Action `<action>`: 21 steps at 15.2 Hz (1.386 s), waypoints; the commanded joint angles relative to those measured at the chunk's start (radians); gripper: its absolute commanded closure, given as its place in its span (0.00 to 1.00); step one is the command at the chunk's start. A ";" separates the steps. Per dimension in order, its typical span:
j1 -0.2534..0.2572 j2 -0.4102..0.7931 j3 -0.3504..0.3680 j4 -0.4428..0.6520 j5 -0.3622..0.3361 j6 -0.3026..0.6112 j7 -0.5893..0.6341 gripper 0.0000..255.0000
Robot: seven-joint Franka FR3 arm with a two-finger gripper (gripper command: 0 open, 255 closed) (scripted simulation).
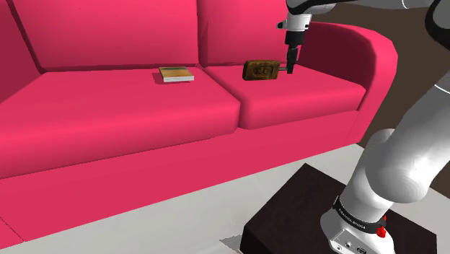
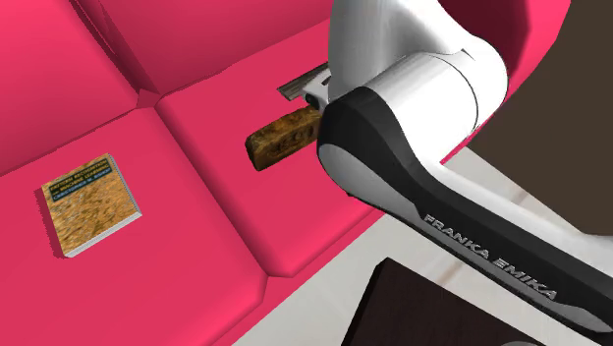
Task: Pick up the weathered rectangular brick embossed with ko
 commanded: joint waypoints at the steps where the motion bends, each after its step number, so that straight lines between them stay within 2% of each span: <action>1: 0.005 0.097 -0.037 0.098 0.044 0.001 -0.111 0.00; 4: -0.009 0.239 -0.070 0.250 0.124 -0.015 -0.262 0.00; 7: -0.052 0.391 -0.083 0.430 0.217 -0.055 -0.405 0.00; 10: -0.127 0.554 -0.070 0.653 0.312 -0.124 -0.526 0.00; 12: -0.197 0.678 -0.049 0.847 0.377 -0.194 -0.591 0.00; 19: -0.149 0.618 -0.048 0.656 0.343 -0.062 -0.586 0.00; 21: -0.146 0.614 -0.048 0.643 0.341 -0.052 -0.585 0.00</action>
